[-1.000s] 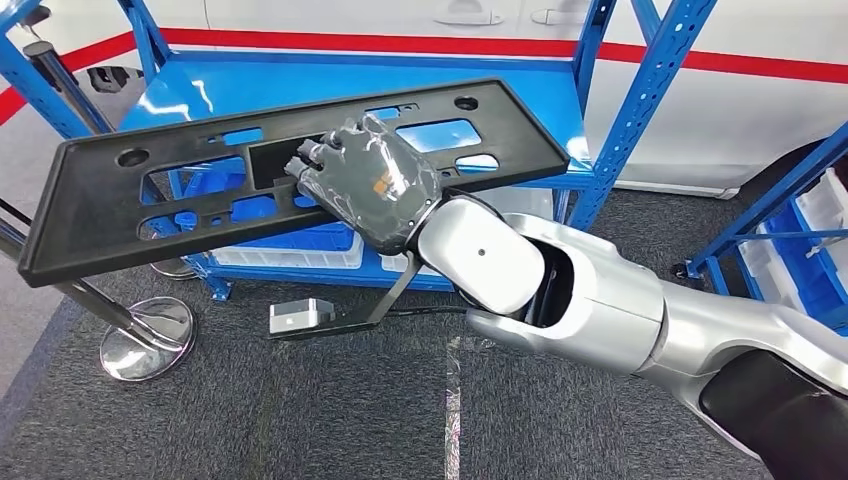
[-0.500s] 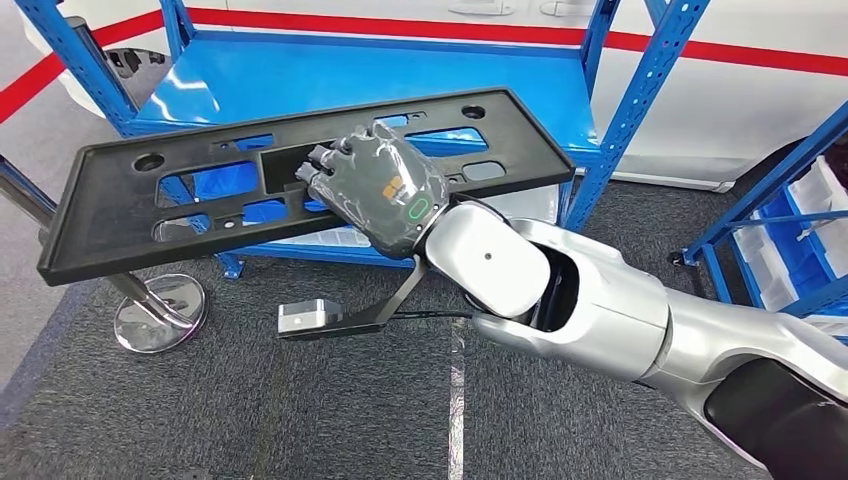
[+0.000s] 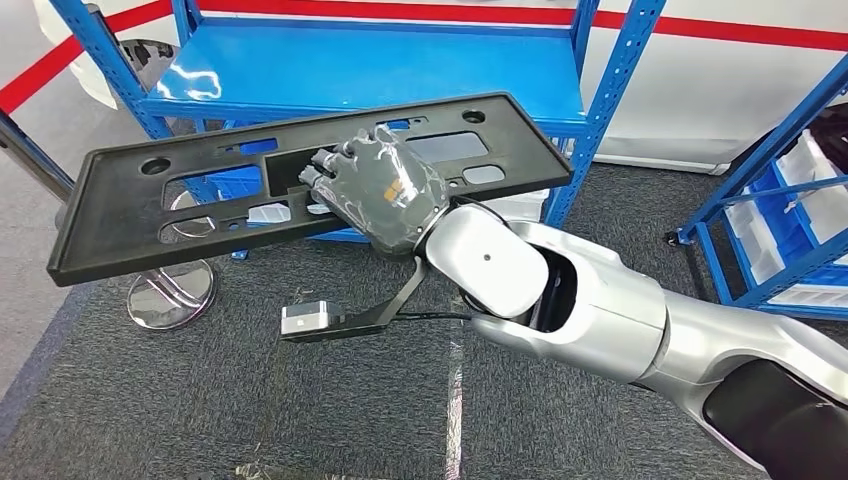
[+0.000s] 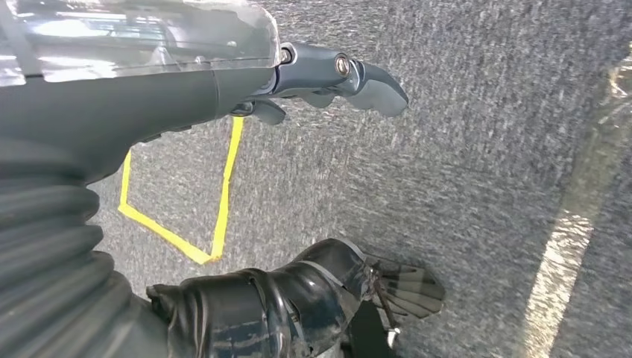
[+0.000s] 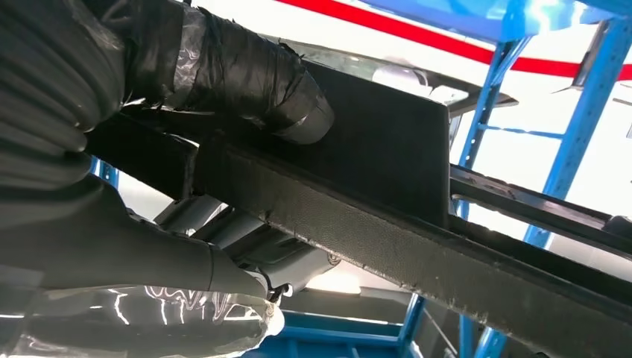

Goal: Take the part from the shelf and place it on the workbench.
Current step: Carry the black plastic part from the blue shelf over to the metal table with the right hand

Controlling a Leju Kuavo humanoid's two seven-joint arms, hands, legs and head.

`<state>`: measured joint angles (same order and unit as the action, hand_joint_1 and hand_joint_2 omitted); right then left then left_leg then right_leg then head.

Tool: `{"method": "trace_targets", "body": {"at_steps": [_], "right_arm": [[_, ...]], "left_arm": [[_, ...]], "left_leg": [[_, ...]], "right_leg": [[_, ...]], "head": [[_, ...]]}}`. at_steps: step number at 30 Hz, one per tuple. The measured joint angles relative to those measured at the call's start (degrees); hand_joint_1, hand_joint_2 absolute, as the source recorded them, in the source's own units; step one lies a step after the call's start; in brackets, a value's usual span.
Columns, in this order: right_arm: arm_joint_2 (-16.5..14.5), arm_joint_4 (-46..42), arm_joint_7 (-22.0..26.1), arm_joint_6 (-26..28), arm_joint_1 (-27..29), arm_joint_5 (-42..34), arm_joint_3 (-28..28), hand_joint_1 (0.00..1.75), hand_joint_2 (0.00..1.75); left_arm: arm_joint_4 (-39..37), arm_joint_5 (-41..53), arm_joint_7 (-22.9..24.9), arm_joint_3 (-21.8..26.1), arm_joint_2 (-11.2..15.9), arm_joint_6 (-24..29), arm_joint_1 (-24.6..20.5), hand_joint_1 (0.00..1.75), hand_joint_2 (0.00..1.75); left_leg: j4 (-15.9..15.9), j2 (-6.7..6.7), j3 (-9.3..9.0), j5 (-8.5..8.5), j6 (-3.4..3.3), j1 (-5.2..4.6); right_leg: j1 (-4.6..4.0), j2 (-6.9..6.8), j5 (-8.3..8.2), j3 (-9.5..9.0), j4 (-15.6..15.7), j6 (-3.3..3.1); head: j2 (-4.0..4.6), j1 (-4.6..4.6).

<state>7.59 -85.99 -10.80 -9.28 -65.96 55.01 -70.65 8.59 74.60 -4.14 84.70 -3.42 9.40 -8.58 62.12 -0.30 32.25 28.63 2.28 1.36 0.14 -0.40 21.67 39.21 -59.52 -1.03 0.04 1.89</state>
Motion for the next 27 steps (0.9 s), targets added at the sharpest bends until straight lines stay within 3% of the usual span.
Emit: {"method": "trace_targets", "body": {"at_steps": [2, 4, 5, 6, 8, 9, 10, 11, 13, 15, 17, 19, 20, 21, 22, 24, 25, 27], "right_arm": [[0.03, 0.01, 0.0, 0.02, 0.06, -0.03, 0.01, 1.75, 1.75], [0.11, 0.06, 0.0, -0.05, 0.16, -0.12, 0.01, 1.75, 1.75], [0.17, 0.1, -0.01, -0.11, 0.2, -0.15, 0.01, 1.75, 1.75], [0.25, 0.15, -0.01, -0.17, 0.24, -0.18, 0.0, 1.75, 1.75], [0.35, 0.21, -0.04, -0.23, 0.32, -0.17, 0.01, 1.75, 1.75], [0.39, 0.22, -0.05, -0.23, 0.4, -0.17, 0.0, 1.75, 1.75], [0.41, 0.24, -0.07, -0.25, 0.51, -0.18, 0.0, 1.75, 1.75], [0.43, 0.25, -0.07, -0.26, 0.61, -0.19, -0.01, 1.75, 1.75], [0.45, 0.27, -0.07, -0.28, 0.73, -0.19, 0.0, 1.75, 1.75], [0.44, 0.26, -0.07, -0.28, 0.67, -0.18, 0.01, 1.75, 1.75], [0.43, 0.26, -0.08, -0.28, 0.55, -0.18, 0.01, 1.75, 1.75], [0.44, 0.27, -0.1, -0.33, 0.47, -0.17, 0.01, 1.75, 1.75], [0.44, 0.28, -0.09, -0.36, 0.44, -0.17, 0.01, 1.75, 1.75], [0.44, 0.28, -0.08, -0.39, 0.47, -0.17, 0.01, 1.75, 1.75], [0.43, 0.29, -0.08, -0.44, 0.5, -0.17, 0.01, 1.75, 1.75], [0.43, 0.29, -0.1, -0.54, 0.53, -0.18, 0.01, 1.75, 1.75], [0.43, 0.29, -0.13, -0.59, 0.57, -0.18, 0.01, 1.75, 1.75], [0.43, 0.29, -0.16, -0.69, 0.7, -0.22, 0.01, 1.75, 1.75]], "left_arm": [[0.0, 0.0, 0.16, -0.01, 0.01, -0.01, -0.1, 0.0, 1.75], [0.0, 0.0, 0.38, -0.02, -0.02, -0.02, -0.08, 0.0, 1.75], [0.0, 0.0, 0.46, -0.02, -0.04, -0.03, -0.09, 0.0, 1.75], [0.0, 0.0, 0.49, -0.02, -0.05, -0.04, -0.09, 0.0, 1.75], [0.0, 0.01, 0.51, -0.02, -0.05, -0.07, -0.13, 0.0, 1.75], [0.0, 0.01, 0.51, -0.02, -0.05, -0.08, -0.12, 0.0, 1.75], [0.0, 0.01, 0.51, -0.02, -0.05, -0.09, -0.12, 0.0, 1.75], [0.0, 0.02, 0.51, -0.02, -0.05, -0.09, -0.12, 0.0, 1.75], [0.0, 0.02, 0.51, -0.02, -0.05, -0.09, -0.12, 0.0, 1.75], [-0.01, 0.02, 0.51, -0.02, -0.2, -0.14, -0.12, 0.0, 1.75], [-0.02, 0.02, 0.48, -0.02, -0.34, -0.17, -0.09, 0.0, 1.75], [-0.01, 0.02, 0.45, -0.02, -0.28, -0.16, -0.05, 0.0, 1.75], [0.0, 0.02, 0.45, -0.02, -0.26, -0.16, 0.01, 0.0, 1.75], [-0.01, 0.03, 0.45, -0.02, -0.27, -0.19, 0.09, 0.0, 1.75], [-0.01, 0.04, 0.45, -0.02, -0.31, -0.21, 0.17, 0.0, 1.75], [-0.02, 0.12, 0.45, -0.02, -0.4, -0.23, 0.32, 0.0, 1.75], [-0.02, 0.15, 0.46, -0.03, -0.38, -0.21, 0.31, 0.0, 1.75], [-0.02, 0.18, 0.49, -0.03, -0.29, -0.16, 0.26, 0.0, 1.75]], "left_leg": [[-2.77, -0.24, -1.41, 1.02, -0.73, -0.3], [-2.76, -0.11, -0.51, 0.12, -1.7, -0.18], [-2.78, 0.03, -0.03, -0.46, -2.24, -0.13], [-2.89, 0.18, 0.58, -1.12, -2.81, -0.09], [-2.88, 0.31, 1.97, -2.42, -3.53, -0.34], [-2.86, 0.35, 2.8, -3.08, -3.69, -0.5], [-2.84, 0.36, 3.62, -3.71, -3.74, -0.64], [-2.82, 0.37, 4.45, -4.33, -3.74, -0.79], [-2.8, 0.33, 5.93, -5.57, -3.71, -1.11], [-2.85, 0.27, 6.85, -6.67, -3.46, -1.27], [-3.46, 0.26, 7.07, -7.88, -2.86, -0.95], [-4.39, 0.16, 7.23, -8.96, -2.2, -0.65], [-4.23, 0.11, 7.64, -8.27, -1.93, -0.63], [-3.12, 0.05, 8.22, -6.48, -1.69, -0.63], [-0.73, 0.06, 8.97, -3.52, -1.45, -0.51], [6.68, 0.08, 10.44, 1.86, -0.87, -0.34], [10.07, 0.1, 10.74, 2.73, -0.57, -0.26], [12.01, 0.11, 9.16, 0.41, -0.08, -0.16]], "right_leg": [[-0.18, 0.02, -0.94, 0.57, -0.18, 0.55], [-0.18, 0.25, -1.29, 0.94, -0.25, 1.07], [-0.13, 0.39, -0.16, 1.36, -1.05, 1.35], [-0.08, 0.5, 2.16, 2.02, -3.02, 1.59], [0.01, 0.53, 8.3, 3.6, -9.9, 1.81], [0.01, 0.53, 10.35, 4.16, -13.55, 1.8], [0.0, 0.53, 10.93, 4.14, -16.05, 1.72], [-0.04, 0.53, 10.18, 3.36, -16.86, 1.53], [-0.32, 0.58, 7.02, -1.05, -12.78, 0.64], [-0.8, 0.58, 6.89, -7.05, -4.31, -0.54], [-1.31, 0.57, 7.81, -9.88, 0.79, -0.92], [-1.31, 0.39, 6.38, -9.63, 2.29, -0.88], [-1.1, 0.24, 5.56, -9.26, 2.93, -1.1], [-0.82, 0.07, 4.68, -8.79, 3.48, -1.24], [-0.61, -0.06, 3.88, -8.22, 3.67, -1.34], [-0.53, -0.08, 2.55, -6.6, 3.56, -1.42], [-0.5, -0.1, 1.92, -5.66, 3.39, -1.35], [-0.28, -0.16, 0.81, -3.59, 2.72, -1.06]], "head": [[-0.01, 0.0], [0.0, -0.15], [0.0, -0.34], [0.01, -0.54], [0.01, -0.86], [0.01, -0.89], [0.01, -0.95], [0.01, -0.97], [0.01, -1.02], [0.01, -0.95], [0.01, -1.03], [0.01, -1.24], [0.01, -1.32], [0.01, -1.25], [0.01, -1.21], [0.01, -1.02], [0.01, -1.03], [0.01, -1.02]]}}
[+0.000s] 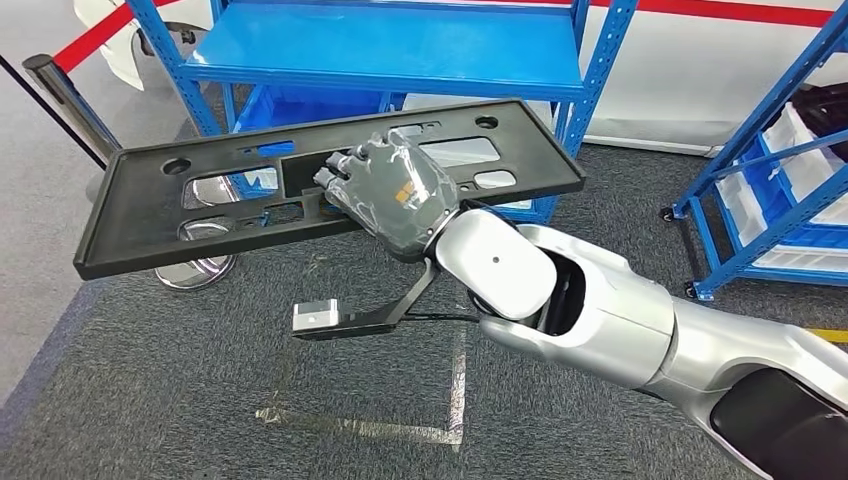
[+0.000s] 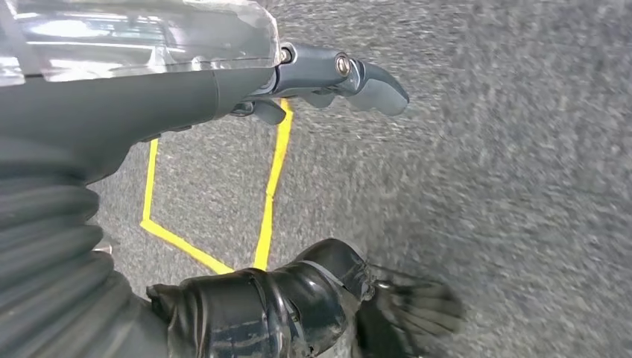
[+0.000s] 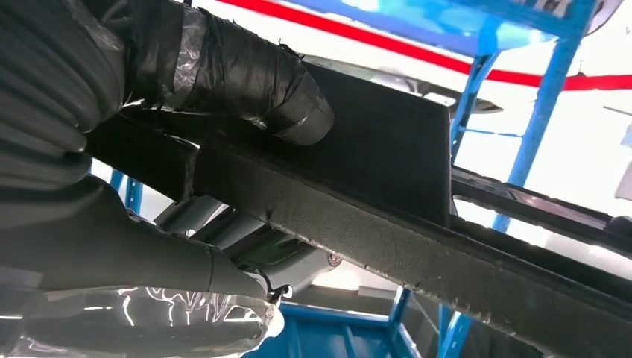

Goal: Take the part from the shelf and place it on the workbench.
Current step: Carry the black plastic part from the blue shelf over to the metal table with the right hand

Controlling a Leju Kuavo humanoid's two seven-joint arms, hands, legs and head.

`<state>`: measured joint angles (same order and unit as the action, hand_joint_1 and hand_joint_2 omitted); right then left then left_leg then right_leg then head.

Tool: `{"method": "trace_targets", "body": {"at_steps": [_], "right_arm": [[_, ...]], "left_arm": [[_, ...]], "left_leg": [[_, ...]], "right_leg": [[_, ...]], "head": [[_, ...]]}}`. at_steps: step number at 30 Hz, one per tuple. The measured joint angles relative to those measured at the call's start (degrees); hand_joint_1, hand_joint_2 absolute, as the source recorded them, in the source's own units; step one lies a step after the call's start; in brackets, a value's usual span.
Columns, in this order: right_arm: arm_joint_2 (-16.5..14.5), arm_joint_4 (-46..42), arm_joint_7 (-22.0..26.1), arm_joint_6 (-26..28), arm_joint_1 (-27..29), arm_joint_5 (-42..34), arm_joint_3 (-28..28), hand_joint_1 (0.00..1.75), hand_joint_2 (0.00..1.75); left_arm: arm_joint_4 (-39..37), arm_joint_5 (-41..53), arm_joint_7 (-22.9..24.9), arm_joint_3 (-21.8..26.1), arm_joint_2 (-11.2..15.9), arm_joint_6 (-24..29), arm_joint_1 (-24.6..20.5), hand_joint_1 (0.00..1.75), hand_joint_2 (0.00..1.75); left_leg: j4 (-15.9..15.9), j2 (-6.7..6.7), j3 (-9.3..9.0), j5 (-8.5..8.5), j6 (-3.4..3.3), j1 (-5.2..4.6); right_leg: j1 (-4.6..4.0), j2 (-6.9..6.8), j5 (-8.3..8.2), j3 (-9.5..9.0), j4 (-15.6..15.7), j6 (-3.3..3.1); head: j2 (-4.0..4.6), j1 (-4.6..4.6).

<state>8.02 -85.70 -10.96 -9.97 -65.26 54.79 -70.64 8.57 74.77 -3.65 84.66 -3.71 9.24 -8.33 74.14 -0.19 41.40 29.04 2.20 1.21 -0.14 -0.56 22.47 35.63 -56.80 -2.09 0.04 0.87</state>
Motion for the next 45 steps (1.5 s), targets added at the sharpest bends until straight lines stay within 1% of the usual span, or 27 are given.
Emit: {"method": "trace_targets", "body": {"at_steps": [1, 2, 4, 6, 8, 9, 12, 13, 14, 15, 18, 19, 22, 24, 25, 27, 28, 29, 30, 31, 33, 35, 38, 40, 43, 44, 45], "right_arm": [[0.0, 0.0, -0.02, -0.05, 0.05, -0.03, 0.0, 1.75, 1.75], [0.0, -0.01, -0.04, -0.08, 0.07, -0.06, 0.0, 1.75, 1.75], [0.05, -0.01, -0.2, -0.11, 0.06, -0.1, 0.0, 1.75, 1.75], [0.11, 0.0, -0.4, -0.15, 0.09, -0.14, 0.0, 1.75, 1.75], [0.21, 0.01, -0.51, -0.17, 0.2, -0.21, 0.0, 1.75, 1.75], [0.3, 0.02, -0.58, -0.14, 0.26, -0.3, 0.01, 1.75, 1.75], [0.55, 0.04, -0.8, 0.47, 0.87, -1.84, 0.1, 1.75, 1.75], [0.61, 0.05, -0.74, 1.07, 1.43, -2.9, 0.25, 1.75, 1.75], [0.69, 0.08, -0.49, 1.94, 2.11, -4.03, 0.45, 1.75, 1.75], [0.78, 0.11, -0.05, 3.0, 2.8, -4.98, 0.69, 1.75, 1.75], [1.02, 0.15, 1.35, 5.61, 3.77, -6.41, 1.62, 1.75, 1.75], [1.07, 0.15, 1.54, 5.86, 3.81, -6.52, 2.04, 1.75, 1.75], [1.34, 0.24, 1.51, 4.19, 3.9, -7.0, 2.94, 1.75, 1.75], [1.5, 0.39, 0.91, 1.41, 3.68, -8.26, 3.01, 1.75, 1.75], [1.52, 0.44, 0.53, 0.03, 3.41, -8.97, 3.01, 1.75, 1.75], [1.51, 0.53, -0.18, -2.1, 2.67, -10.01, 3.0, 1.75, 1.75], [1.51, 0.6, -0.36, -2.62, 2.37, -10.23, 3.0, 1.75, 1.75], [1.51, 0.67, -0.48, -2.99, 2.16, -10.39, 2.99, 1.75, 1.75], [1.51, 0.74, -0.5, -3.14, 2.03, -10.46, 2.99, 1.75, 1.75], [1.51, 0.81, -0.52, -3.22, 1.92, -10.52, 2.99, 1.75, 1.75], [1.51, 0.87, -0.52, -3.23, 1.54, -10.61, 2.99, 1.75, 1.75], [1.51, 0.9, -0.52, -3.19, 0.89, -10.56, 2.99, 1.75, 1.75], [1.53, 0.94, -0.49, -3.16, 0.37, -10.39, 2.99, 1.75, 1.75], [1.55, 0.97, -0.49, -3.15, 0.08, -10.26, 2.99, 1.75, 1.75], [1.61, 1.08, -0.63, -3.13, -0.33, -9.74, 2.99, 1.75, 1.75], [1.63, 1.13, -0.68, -3.12, -0.28, -9.62, 2.98, 1.75, 1.75], [1.64, 1.19, -0.7, -3.11, -0.22, -9.56, 2.98, 1.75, 1.75]], "left_arm": [[0.0, 0.0, 0.01, -0.01, 0.04, 0.01, -0.02, 0.0, 1.75], [0.0, 0.01, 0.03, -0.01, 0.06, 0.0, -0.07, 0.0, 1.75], [0.0, 0.02, 0.02, -0.01, 0.07, 0.01, -0.27, 0.0, 1.75], [0.0, 0.01, -0.05, -0.02, 0.08, 0.09, -0.42, 0.0, 1.75], [0.0, -0.07, -0.12, -0.03, 0.07, 0.17, -0.39, 0.0, 1.75], [0.0, -0.12, -0.1, -0.03, 0.07, 0.19, -0.34, 0.0, 1.75], [0.0, -0.05, -0.04, -0.03, 0.06, 0.19, -0.28, 0.0, 1.75], [0.0, 0.04, -0.04, -0.03, 0.07, 0.18, -0.27, 0.0, 1.75], [0.0, 0.16, -0.04, -0.03, 0.08, 0.18, -0.25, 0.0, 1.75], [0.0, 0.34, -0.04, -0.04, 0.09, 0.17, -0.22, 0.0, 1.75], [0.0, 0.82, -0.05, -0.2, 0.1, 0.14, -0.12, 0.0, 1.75], [0.0, 0.86, -0.05, -0.3, 0.1, 0.14, -0.12, 0.0, 1.75], [0.0, 0.84, 0.08, -0.51, 0.12, 0.2, -0.08, 0.0, 1.75], [0.0, 0.73, 0.27, -0.53, 0.08, 0.27, 0.01, 0.0, 1.75], [0.0, 0.64, 0.37, -0.54, 0.04, 0.31, 0.04, 0.0, 1.75], [0.0, 0.41, 0.44, -0.54, -0.01, 0.34, 0.07, 0.0, 1.75], [0.0, 0.3, 0.44, -0.54, 0.0, 0.35, 0.07, 0.0, 1.75], [0.0, 0.19, 0.44, -0.54, 0.01, 0.36, 0.09, 0.0, 1.75], [0.0, 0.11, 0.43, -0.54, 0.01, 0.36, 0.11, 0.0, 1.75], [0.0, 0.09, 0.43, -0.54, 0.0, 0.35, 0.12, 0.0, 1.75], [0.0, 0.06, 0.4, -0.54, 0.01, 0.35, 0.08, 0.0, 1.75], [0.0, 0.06, 0.39, -0.54, 0.03, 0.36, 0.01, 0.0, 1.75], [0.0, 0.06, 0.41, -0.55, 0.05, 0.33, 0.05, 0.0, 1.75], [0.0, 0.06, 0.47, -0.56, 0.03, 0.29, 0.13, 0.0, 1.75], [0.0, 0.07, 0.54, -0.56, 0.02, 0.21, 0.06, 0.0, 1.75], [0.0, 0.06, 0.54, -0.57, 0.02, 0.2, 0.06, 0.0, 1.75], [0.0, 0.06, 0.55, -0.57, 0.02, 0.19, 0.08, 0.0, 1.75]], "left_leg": [[-1.84, 0.01, -2.15, -1.63, 0.24, 0.11], [-5.19, 0.0, -4.97, -2.02, 0.49, 0.24], [-12.45, -0.19, -10.08, -0.16, 0.31, 0.2], [-15.36, -0.35, -11.48, 1.22, -0.66, -0.04], [-15.23, -0.15, -10.84, 0.43, -1.77, 0.06], [-15.29, 0.0, -10.5, -0.09, -2.32, 0.1], [-15.31, 0.24, -8.83, -1.67, -3.2, 0.07], [-15.29, 0.24, -8.24, -2.11, -3.22, 0.05], [-15.27, 0.24, -7.73, -2.5, -3.19, 0.03], [-15.24, 0.22, -7.29, -2.84, -3.12, 0.0], [-15.19, 0.18, -6.49, -3.57, -2.61, -0.1], [-15.17, 0.19, -6.28, -3.78, -2.31, -0.15], [-15.3, 0.2, -5.92, -4.37, -1.33, -0.2], [-14.21, 0.18, -5.31, -3.28, -0.83, -0.12], [-12.17, 0.17, -4.43, -1.73, -0.65, -0.08], [-5.12, 0.16, -1.65, 2.41, -0.39, -0.07], [-1.65, 0.16, -0.35, 3.84, -0.3, -0.08], [0.45, 0.17, 0.28, 4.36, -0.25, -0.09], [0.47, 0.17, -0.08, 3.84, -0.27, -0.1], [-1.86, 0.18, -1.59, 2.37, -0.38, -0.1], [-9.52, 0.18, -5.99, -0.68, -0.84, -0.24], [-14.23, 0.15, -8.26, -1.69, -1.36, -0.52], [-15.25, 0.14, -8.22, -2.18, -2.15, -0.57], [-16.02, 0.28, -8.31, -2.9, -2.85, -0.2], [-16.24, 0.36, -7.84, -3.43, -3.29, 0.02], [-16.14, 0.36, -7.66, -3.48, -3.27, 0.08], [-16.01, 0.34, -7.54, -3.5, -3.22, 0.16]], "right_leg": [[0.15, 0.0, -0.47, 1.07, -0.48, 0.24], [0.21, 0.03, -0.86, 2.09, -1.07, 0.56], [0.11, 0.08, -1.49, 3.56, -2.13, 1.22], [-0.06, 0.09, -2.24, 4.13, -2.48, 1.79], [0.09, 0.23, -2.09, 4.62, -2.95, 2.37], [0.2, 0.31, -0.75, 5.3, -4.4, 2.67], [0.41, 0.44, 6.42, 8.82, -14.66, 3.21], [0.44, 0.44, 7.96, 9.49, -17.71, 3.29], [0.46, 0.44, 8.48, 9.26, -18.99, 3.28], [0.47, 0.44, 8.01, 7.85, -17.98, 3.17], [0.24, 0.48, 4.81, -0.06, -6.65, 2.35], [0.07, 0.49, 4.35, -1.6, -3.95, 2.11], [-0.21, 0.46, 3.88, -2.03, -2.25, 1.64], [0.01, 0.35, 3.25, -1.91, -1.8, 1.07], [0.13, 0.3, 2.93, -1.78, -1.6, 0.77], [0.05, 0.25, 2.59, -1.34, -1.63, 0.36], [-0.05, 0.24, 2.51, -1.11, -1.75, 0.28], [-0.14, 0.23, 2.45, -0.89, -1.92, 0.23], [-0.23, 0.24, 2.42, -0.72, -2.11, 0.21], [-0.3, 0.26, 2.41, -0.6, -2.31, 0.21], [-0.51, 0.29, 2.39, -0.42, -2.62, 0.28], [-0.7, 0.3, 2.18, 0.0, -2.84, 0.63], [-0.61, 0.3, 1.84, 0.56, -2.88, 1.55], [-0.52, 0.47, 3.51, 1.62, -4.95, 2.22], [0.11, 0.59, 8.74, 5.94, -15.03, 3.13], [0.39, 0.57, 9.48, 6.92, -17.6, 3.37], [0.66, 0.55, 9.16, 6.96, -18.17, 3.58]], "head": [[0.0, 0.01], [0.0, 0.05], [0.0, 0.07], [0.0, -0.02], [0.0, -0.11], [0.0, -0.21], [0.0, -0.49], [0.0, -0.49], [0.0, -0.48], [0.0, -0.49], [0.0, -0.47], [0.0, -0.46], [0.0, -0.48], [0.0, -0.4], [0.0, -0.33], [0.0, -0.16], [0.0, -0.14], [0.0, -0.13], [0.0, -0.13], [0.0, -0.12], [0.0, -0.14], [0.0, -0.18], [0.0, -0.19], [0.0, -0.32], [0.0, -0.55], [0.0, -0.56], [0.0, -0.55]]}}
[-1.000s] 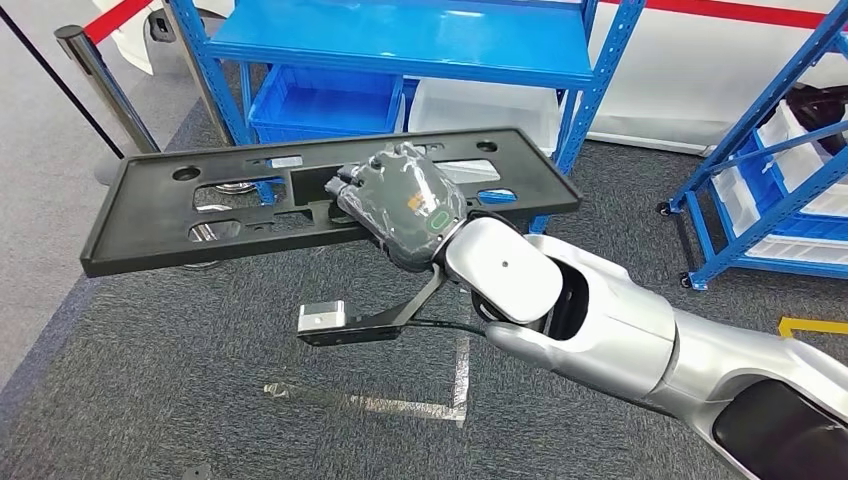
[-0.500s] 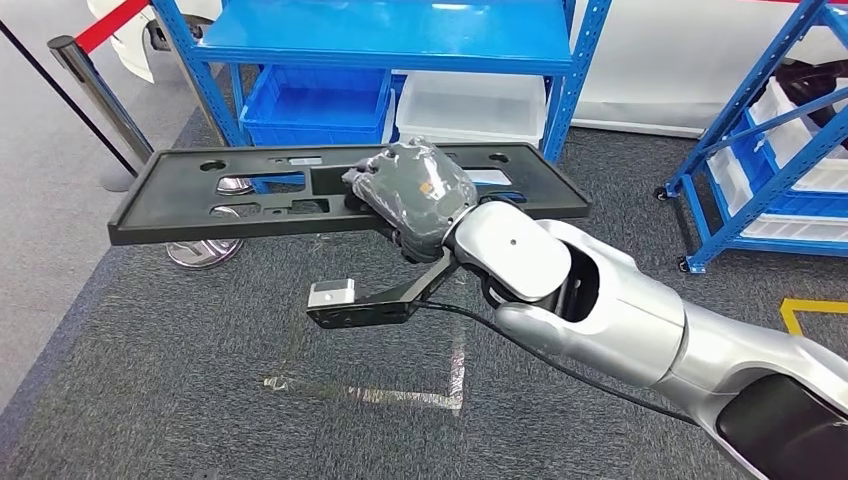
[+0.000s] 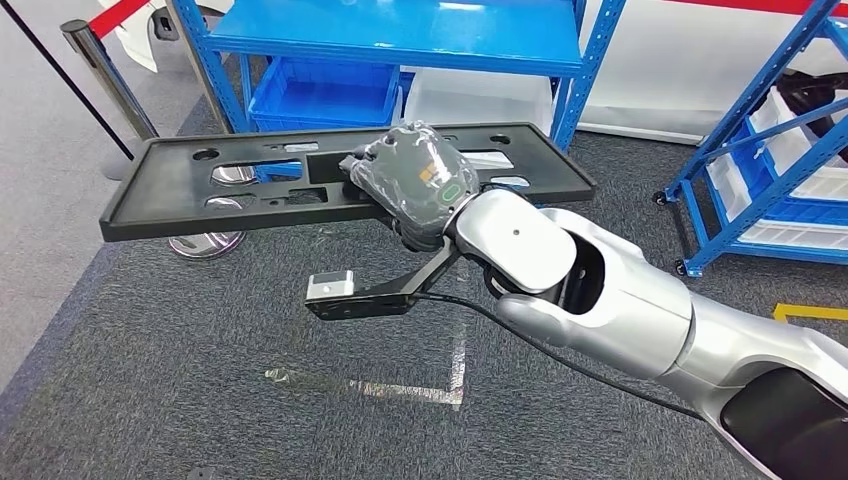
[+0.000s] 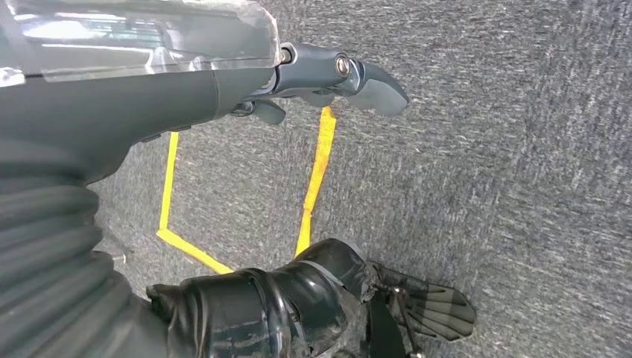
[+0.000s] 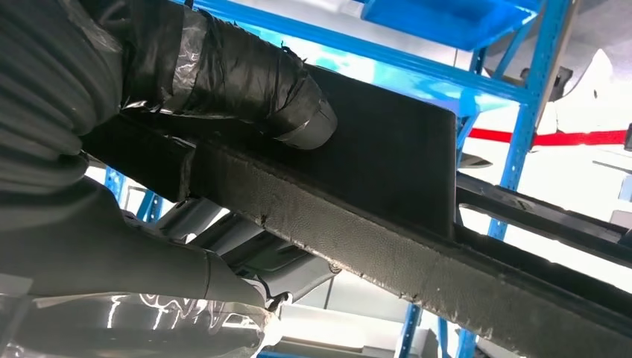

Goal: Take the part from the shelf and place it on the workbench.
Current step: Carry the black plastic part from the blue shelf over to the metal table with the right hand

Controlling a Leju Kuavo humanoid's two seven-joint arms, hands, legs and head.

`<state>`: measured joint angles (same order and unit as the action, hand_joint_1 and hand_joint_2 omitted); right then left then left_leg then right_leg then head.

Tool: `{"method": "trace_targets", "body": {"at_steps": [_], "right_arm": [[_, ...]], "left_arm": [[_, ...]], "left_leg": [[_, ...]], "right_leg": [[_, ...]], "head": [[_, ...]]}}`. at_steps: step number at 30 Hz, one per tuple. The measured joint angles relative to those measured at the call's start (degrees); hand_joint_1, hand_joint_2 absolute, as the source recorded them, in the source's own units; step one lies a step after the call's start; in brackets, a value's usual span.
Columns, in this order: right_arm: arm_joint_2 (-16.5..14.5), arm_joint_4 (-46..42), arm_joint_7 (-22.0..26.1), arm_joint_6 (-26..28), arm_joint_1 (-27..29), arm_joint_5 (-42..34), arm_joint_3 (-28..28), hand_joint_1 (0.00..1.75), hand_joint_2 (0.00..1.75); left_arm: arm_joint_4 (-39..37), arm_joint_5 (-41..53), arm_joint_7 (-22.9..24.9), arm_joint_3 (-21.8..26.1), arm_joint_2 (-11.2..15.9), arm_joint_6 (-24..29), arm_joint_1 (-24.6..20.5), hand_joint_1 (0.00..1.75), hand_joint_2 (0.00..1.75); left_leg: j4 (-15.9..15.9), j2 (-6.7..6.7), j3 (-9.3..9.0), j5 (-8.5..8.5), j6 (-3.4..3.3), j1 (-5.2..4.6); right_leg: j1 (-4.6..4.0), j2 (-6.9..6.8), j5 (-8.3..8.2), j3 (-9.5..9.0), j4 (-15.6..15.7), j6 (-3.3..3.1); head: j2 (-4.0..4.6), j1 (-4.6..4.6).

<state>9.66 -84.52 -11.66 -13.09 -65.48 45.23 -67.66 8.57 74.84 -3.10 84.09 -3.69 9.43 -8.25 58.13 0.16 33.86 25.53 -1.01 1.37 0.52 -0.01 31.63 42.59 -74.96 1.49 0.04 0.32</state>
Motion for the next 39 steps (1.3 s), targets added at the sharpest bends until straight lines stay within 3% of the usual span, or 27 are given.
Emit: {"method": "trace_targets", "body": {"at_steps": [1, 3, 5, 8, 10, 13, 14, 15, 16, 18, 20, 23, 25, 26, 29, 30, 31, 32, 34, 36, 39], "right_arm": [[0.02, 0.05, -0.06, 0.04, 0.03, 0.05, -0.01, 1.75, 1.75], [0.09, 0.13, -0.38, 0.42, -0.06, 0.37, -0.01, 1.75, 1.75], [0.15, 0.14, -0.77, 1.19, -0.14, 0.99, -0.01, 1.75, 1.75], [0.27, 0.19, -1.02, 1.98, -0.06, 1.66, -0.01, 1.75, 1.75], [0.33, 0.21, -1.04, 2.03, -0.05, 1.78, -0.01, 1.75, 1.75], [0.33, 0.21, -1.04, 2.02, -0.03, 1.84, -0.01, 1.75, 1.75], [0.33, 0.21, -1.04, 1.98, 0.09, 1.81, -0.01, 1.75, 1.75], [0.33, 0.22, -1.05, 1.92, 0.25, 1.71, -0.01, 1.75, 1.75], [0.34, 0.22, -1.09, 1.85, 0.4, 1.52, -0.01, 1.75, 1.75], [0.37, 0.24, -1.22, 1.64, 0.6, 0.99, -0.01, 1.75, 1.75], [0.42, 0.23, -1.36, 1.49, 0.6, 0.57, -0.01, 1.75, 1.75], [0.52, 0.23, -1.44, 1.48, 0.65, 0.31, -0.01, 1.75, 1.75], [0.65, 0.24, -1.45, 1.55, 0.63, 0.33, -0.01, 1.75, 1.75], [0.72, 0.24, -1.45, 1.6, 0.6, 0.45, -0.01, 1.75, 1.75], [0.87, 0.24, -1.46, 1.74, 0.73, 1.14, -0.01, 1.75, 1.75], [0.92, 0.24, -1.46, 1.79, 0.83, 1.39, -0.01, 1.75, 1.75], [0.99, 0.24, -1.46, 1.83, 0.92, 1.6, -0.01, 1.75, 1.75], [1.08, 0.24, -1.46, 1.87, 0.97, 1.79, -0.01, 1.75, 1.75], [1.24, 0.24, -1.46, 1.93, 0.97, 2.07, -0.01, 1.75, 1.75], [1.27, 0.15, -1.46, 2.01, 0.91, 2.26, -0.01, 1.75, 1.75], [1.32, 0.09, -1.55, 1.95, 0.9, 2.79, -0.01, 1.75, 1.75]], "left_arm": [[0.0, 0.0, 0.0, -0.01, -0.01, -0.01, 0.01, 0.0, 1.75], [0.0, -0.01, 0.0, -0.01, -0.01, -0.04, 0.01, 0.0, 1.75], [0.0, -0.03, -0.02, -0.01, -0.01, -0.08, -0.04, 0.0, 1.75], [0.0, -0.04, -0.05, -0.02, -0.04, -0.13, -0.04, 0.0, 1.75], [0.0, -0.04, -0.04, -0.03, -0.19, -0.17, 0.03, 0.0, 1.75], [0.0, -0.04, -0.04, -0.03, -0.23, -0.17, 0.05, 0.0, 1.75], [0.0, -0.04, -0.02, -0.03, -0.2, -0.16, 0.08, 0.0, 1.75], [0.0, -0.04, 0.02, -0.03, -0.17, -0.16, 0.11, 0.0, 1.75], [0.0, -0.04, 0.09, -0.03, -0.16, -0.17, 0.13, 0.0, 1.75], [0.0, -0.03, 0.27, -0.03, -0.17, -0.18, 0.11, 0.0, 1.75], [0.0, -0.02, 0.4, -0.03, -0.14, -0.17, 0.0, 0.0, 1.75], [0.0, 0.0, 0.5, -0.03, -0.1, -0.15, -0.01, 0.0, 1.75], [0.0, 0.01, 0.51, -0.03, -0.09, -0.16, 0.13, 0.0, 1.75], [0.0, 0.01, 0.48, -0.03, -0.09, -0.18, 0.15, 0.0, 1.75], [0.0, 0.01, 0.37, -0.03, -0.09, -0.27, 0.09, 0.0, 1.75], [0.0, 0.02, 0.35, -0.03, -0.09, -0.31, 0.1, 0.0, 1.75], [0.0, 0.03, 0.35, -0.03, -0.1, -0.33, 0.11, 0.0, 1.75], [0.0, 0.03, 0.35, -0.03, -0.1, -0.34, 0.12, 0.0, 1.75], [0.0, 0.06, 0.35, -0.03, -0.11, -0.34, 0.12, 0.0, 1.75], [0.0, 0.08, 0.35, -0.03, -0.1, -0.33, 0.09, 0.0, 1.75], [0.0, 0.09, 0.41, -0.05, -0.13, -0.27, 0.09, 0.0, 1.75]], "left_leg": [[0.18, -0.03, 0.09, 0.02, 0.1, 0.12], [0.64, -0.12, 0.24, 0.21, 0.6, 0.34], [1.04, -0.22, 0.62, 0.22, 1.48, 0.33], [0.81, -0.25, 1.04, -0.18, 2.66, 0.41], [2.17, -0.22, 1.79, 1.04, 3.01, 0.5], [11.63, -0.19, 5.87, 6.18, 3.09, 0.35], [14.9, -0.2, 7.27, 7.29, 3.04, 0.25], [16.43, -0.2, 7.85, 7.36, 2.9, 0.12], [15.68, -0.2, 7.33, 6.36, 2.64, -0.01], [8.75, -0.2, 3.6, 3.02, 1.75, -0.38], [2.66, -0.22, 0.49, 1.42, 0.97, -0.84], [1.0, -0.37, 0.0, 1.07, 0.43, -1.17], [0.29, -0.24, -0.19, 0.48, 0.01, -0.87], [-0.04, -0.16, -0.26, 0.2, -0.19, -0.69], [-0.03, -0.09, 0.05, -0.01, -0.39, -0.63], [0.09, -0.09, 0.17, -0.01, -0.39, -0.59], [0.24, -0.09, 0.26, 0.01, -0.36, -0.52], [0.44, -0.11, 0.32, 0.07, -0.26, -0.42], [0.85, -0.16, 0.48, 0.29, 0.14, -0.32], [1.13, -0.3, 0.94, 0.28, 0.79, -0.41], [1.05, -0.53, 1.48, -0.01, 1.82, -0.28]], "right_leg": [[0.25, -0.02, -1.3, -1.06, 1.72, 0.18], [0.58, 0.0, -4.49, -5.18, 9.14, 0.41], [0.41, 0.16, -5.69, -7.79, 14.29, 0.21], [0.1, 0.26, -5.84, -7.64, 15.06, -0.8], [0.2, 0.23, -6.31, -7.58, 15.49, -1.67], [-0.11, 0.18, -6.68, -7.36, 15.69, -2.44], [-0.33, 0.18, -6.75, -7.24, 15.66, -2.57], [-0.56, 0.2, -6.81, -7.13, 15.62, -2.67], [-0.77, 0.23, -6.85, -7.05, 15.56, -2.73], [-1.05, 0.28, -6.87, -7.0, 15.44, -2.75], [-1.24, 0.27, -7.01, -6.74, 15.32, -2.55], [-1.19, 0.21, -7.43, -6.36, 15.41, -1.86], [-1.11, 0.24, -6.58, -5.87, 14.46, -1.26], [-1.06, 0.26, -5.25, -5.04, 12.54, -0.93], [-0.54, 0.22, -0.21, -0.65, 2.22, -0.09], [-0.34, 0.2, 0.18, 0.16, 0.22, 0.08], [-0.16, 0.19, -0.51, -0.06, 0.38, 0.21], [-0.01, 0.19, -2.11, -1.35, 2.73, 0.28], [0.08, 0.2, -5.2, -5.31, 10.16, 0.18], [-0.12, 0.26, -6.03, -7.4, 14.5, -0.33], [-0.25, 0.03, -6.27, -7.42, 15.46, -1.42]], "head": [[0.0, -0.01], [0.0, -0.02], [0.0, -0.01], [0.0, -0.01], [0.0, 0.11], [0.0, 0.3], [0.0, 0.31], [0.0, 0.31], [0.0, 0.31], [0.0, 0.28], [0.0, 0.26], [0.0, 0.26], [0.0, 0.19], [0.0, 0.14], [0.0, 0.03], [0.0, 0.04], [0.0, 0.04], [0.0, 0.03], [0.0, 0.01], [0.0, 0.11], [0.0, 0.2]]}}
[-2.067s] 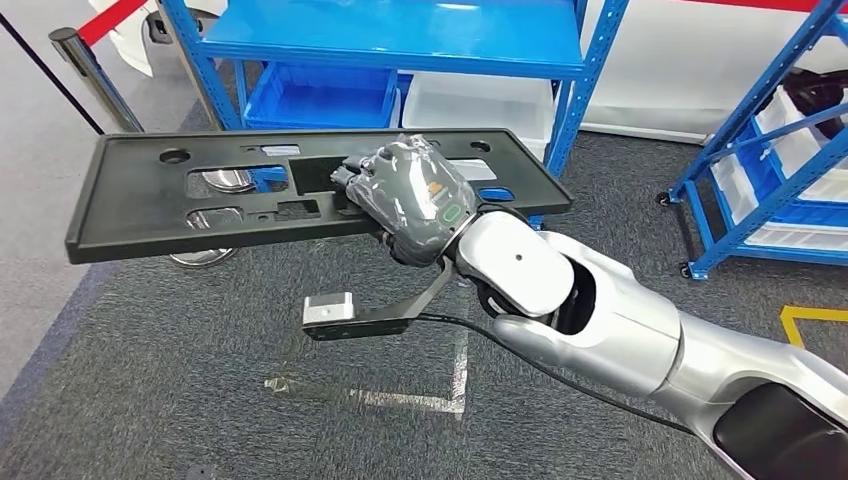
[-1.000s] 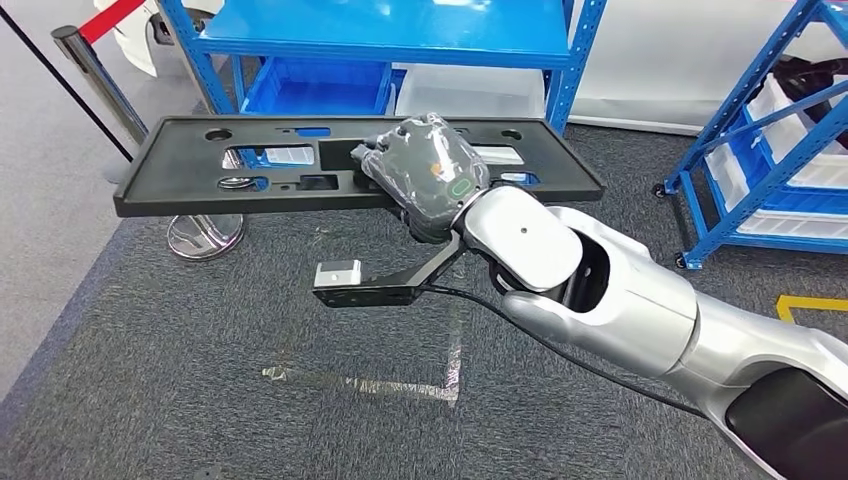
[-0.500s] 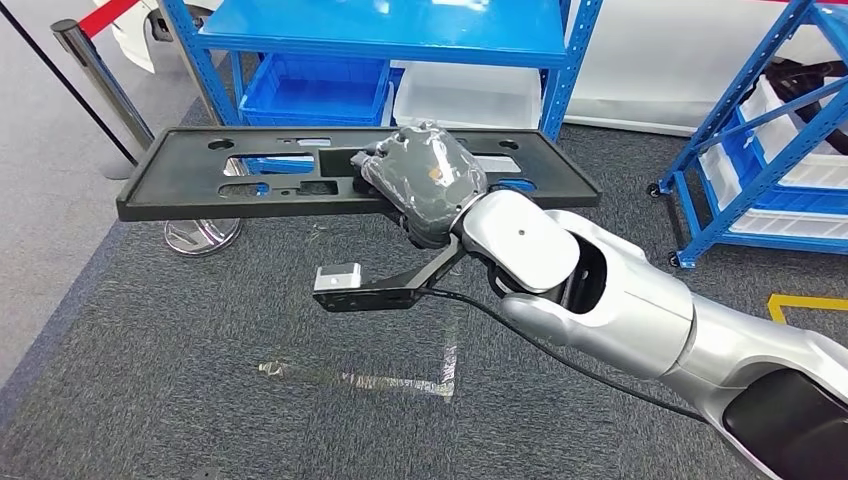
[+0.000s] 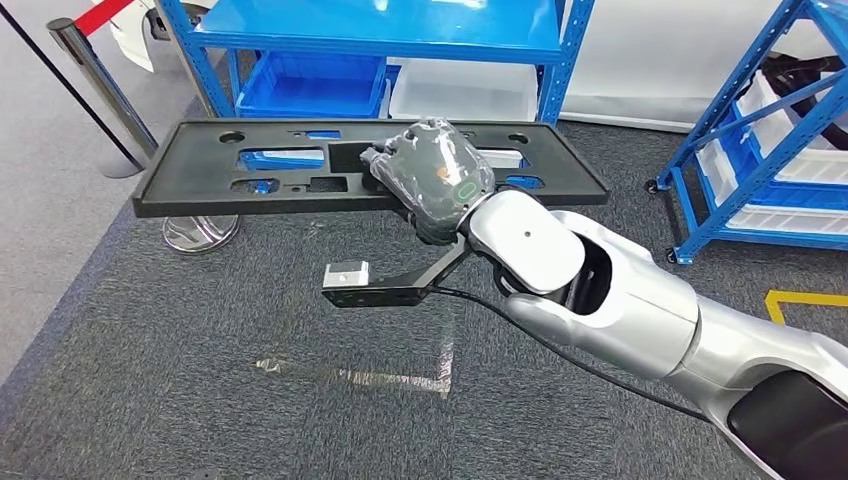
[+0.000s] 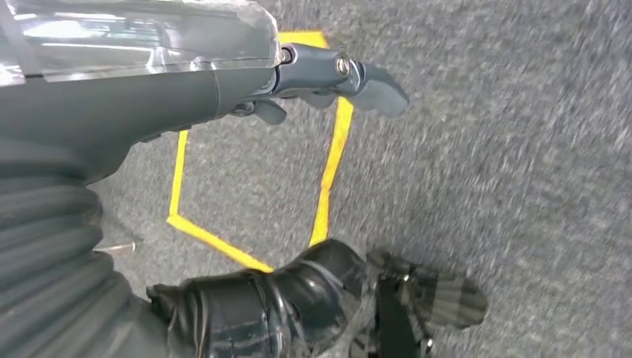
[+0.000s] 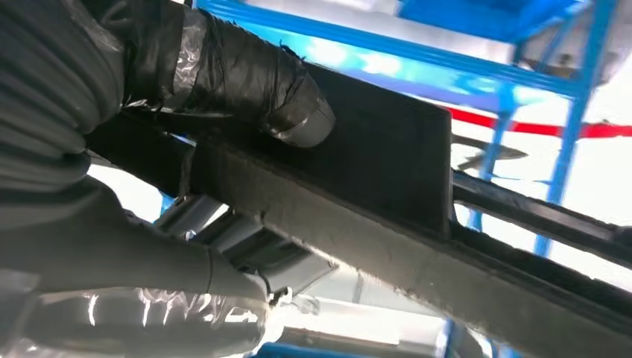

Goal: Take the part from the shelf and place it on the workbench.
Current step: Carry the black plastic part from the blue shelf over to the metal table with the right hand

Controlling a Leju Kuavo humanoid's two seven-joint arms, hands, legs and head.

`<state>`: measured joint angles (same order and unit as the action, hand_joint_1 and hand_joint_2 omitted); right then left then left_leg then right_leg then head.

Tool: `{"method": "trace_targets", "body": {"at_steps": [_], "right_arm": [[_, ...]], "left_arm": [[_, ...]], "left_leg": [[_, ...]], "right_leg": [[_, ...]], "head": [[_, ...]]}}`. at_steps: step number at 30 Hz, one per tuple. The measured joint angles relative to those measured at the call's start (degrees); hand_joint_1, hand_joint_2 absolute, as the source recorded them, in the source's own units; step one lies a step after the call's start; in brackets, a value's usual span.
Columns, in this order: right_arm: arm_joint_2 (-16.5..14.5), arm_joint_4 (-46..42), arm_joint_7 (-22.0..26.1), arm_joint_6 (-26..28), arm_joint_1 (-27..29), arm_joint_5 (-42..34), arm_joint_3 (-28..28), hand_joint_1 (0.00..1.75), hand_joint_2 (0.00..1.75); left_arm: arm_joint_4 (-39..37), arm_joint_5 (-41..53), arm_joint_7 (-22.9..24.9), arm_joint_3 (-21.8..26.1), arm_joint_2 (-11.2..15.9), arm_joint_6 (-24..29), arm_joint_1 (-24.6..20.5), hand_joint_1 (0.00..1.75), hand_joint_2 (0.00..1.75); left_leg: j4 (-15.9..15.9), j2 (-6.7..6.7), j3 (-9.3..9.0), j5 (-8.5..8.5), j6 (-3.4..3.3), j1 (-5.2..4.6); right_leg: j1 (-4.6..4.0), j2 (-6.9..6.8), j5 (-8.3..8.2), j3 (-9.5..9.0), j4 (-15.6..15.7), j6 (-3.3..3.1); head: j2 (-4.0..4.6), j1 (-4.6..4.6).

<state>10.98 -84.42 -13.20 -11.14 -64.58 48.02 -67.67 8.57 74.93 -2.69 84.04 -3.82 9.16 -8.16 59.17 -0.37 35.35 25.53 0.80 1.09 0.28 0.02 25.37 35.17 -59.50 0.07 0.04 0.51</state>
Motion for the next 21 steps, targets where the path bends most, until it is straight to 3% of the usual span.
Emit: {"method": "trace_targets", "body": {"at_steps": [2, 5, 6, 7, 8, 10, 12, 13, 15, 16, 19, 21], "right_arm": [[0.02, 0.0, -0.12, -0.08, -0.03, 0.48, 0.0, 1.75, 1.75], [0.02, -0.01, -0.23, -0.32, 0.01, 0.99, 0.0, 1.75, 1.75], [0.02, -0.01, -0.24, -0.4, 0.08, 1.05, 0.0, 1.75, 1.75], [0.02, -0.01, -0.24, -0.48, 0.14, 1.08, 0.0, 1.75, 1.75], [0.01, -0.01, -0.24, -0.51, 0.17, 1.12, 0.0, 1.75, 1.75], [0.01, -0.02, -0.24, -0.54, 0.15, 1.16, 0.0, 1.75, 1.75], [0.01, -0.03, -0.24, -0.55, 0.09, 1.18, 0.0, 1.75, 1.75], [0.01, -0.03, -0.24, -0.55, 0.06, 1.18, 0.0, 1.75, 1.75], [0.01, -0.03, -0.24, -0.56, 0.03, 1.21, 0.0, 1.75, 1.75], [0.01, -0.03, -0.24, -0.56, 0.0, 1.26, 0.0, 1.75, 1.75], [0.02, -0.03, -0.24, -0.59, -0.01, 1.47, 0.0, 1.75, 1.75], [0.03, 0.0, -0.24, -0.71, 0.13, 1.59, 0.0, 1.75, 1.75]], "left_arm": [[0.0, 0.0, 0.06, 0.0, -0.08, 0.02, 0.02, 0.0, 1.75], [0.0, -0.03, 0.07, 0.0, -0.04, 0.08, 0.05, 0.0, 1.75], [0.0, -0.04, 0.08, 0.0, -0.02, 0.09, 0.1, 0.0, 1.75], [0.0, -0.05, 0.08, 0.0, -0.02, 0.09, 0.15, 0.0, 1.75], [0.0, -0.06, 0.09, 0.0, -0.02, 0.09, 0.18, 0.0, 1.75], [0.0, -0.07, 0.09, 0.0, -0.02, 0.09, 0.11, 0.0, 1.75], [0.0, -0.07, 0.09, 0.0, 0.0, 0.09, -0.09, 0.0, 1.75], [0.0, -0.07, 0.09, 0.0, 0.0, 0.09, -0.15, 0.0, 1.75], [0.0, -0.07, 0.09, 0.0, -0.01, 0.05, -0.11, 0.0, 1.75], [0.0, -0.07, 0.08, 0.0, -0.03, 0.01, -0.05, 0.0, 1.75], [0.0, -0.06, 0.03, 0.0, -0.07, -0.16, -0.08, 0.0, 1.75], [0.0, -0.04, 0.0, 0.0, -0.07, -0.24, -0.15, 0.0, 1.75]], "left_leg": [[2.39, 0.09, 1.14, 1.75, 0.44, 0.08], [12.96, 0.17, 5.89, 6.71, 0.86, 0.1], [15.36, 0.18, 7.01, 7.22, 0.91, 0.1], [15.52, 0.24, 7.07, 6.58, 0.89, 0.1], [13.28, 0.43, 5.98, 5.01, 0.8, 0.09], [5.15, 2.29, 1.96, 1.43, 0.43, -0.25], [0.3, 3.68, -0.26, 0.06, -0.24, -0.75], [-0.15, 3.6, -0.29, 0.11, -0.57, -0.97], [-0.39, 2.34, -0.15, -0.35, -1.25, -0.76], [-0.6, 1.76, -0.19, -0.58, -1.57, -0.63], [-1.0, 0.04, -0.13, -1.11, -2.34, -0.39], [-0.9, -1.22, 0.11, -1.24, -2.53, -0.43]], "right_leg": [[0.19, -0.51, -0.4, -0.18, 0.62, -0.74], [0.06, -1.42, -0.51, -0.17, 0.73, -1.16], [0.0, -1.73, -0.47, -0.15, 0.66, -1.21], [-0.06, -2.1, -0.43, -0.15, 0.6, -1.25], [-0.09, -2.47, -0.4, -0.19, 0.56, -1.26], [-0.32, -3.2, -0.29, -0.32, 0.49, -1.12], [-0.69, -3.91, -0.25, -0.31, 0.44, -0.78], [-0.84, -4.34, -0.29, -0.3, 0.47, -0.58], [-0.82, -4.9, -0.12, -0.27, 0.41, -0.05], [-0.72, -4.32, 0.54, 0.0, -0.31, 0.29], [-0.35, -1.07, 5.44, 3.64, -8.74, 1.01], [-0.27, -0.41, 7.36, 6.24, -14.33, 1.06]], "head": [[0.0, 0.23], [0.0, 0.56], [0.0, 0.56], [0.0, 0.58], [0.0, 0.58], [0.0, 0.61], [0.0, 0.59], [0.0, 0.58], [0.0, 0.55], [0.0, 0.53], [0.0, 0.3], [0.0, 0.22]]}}
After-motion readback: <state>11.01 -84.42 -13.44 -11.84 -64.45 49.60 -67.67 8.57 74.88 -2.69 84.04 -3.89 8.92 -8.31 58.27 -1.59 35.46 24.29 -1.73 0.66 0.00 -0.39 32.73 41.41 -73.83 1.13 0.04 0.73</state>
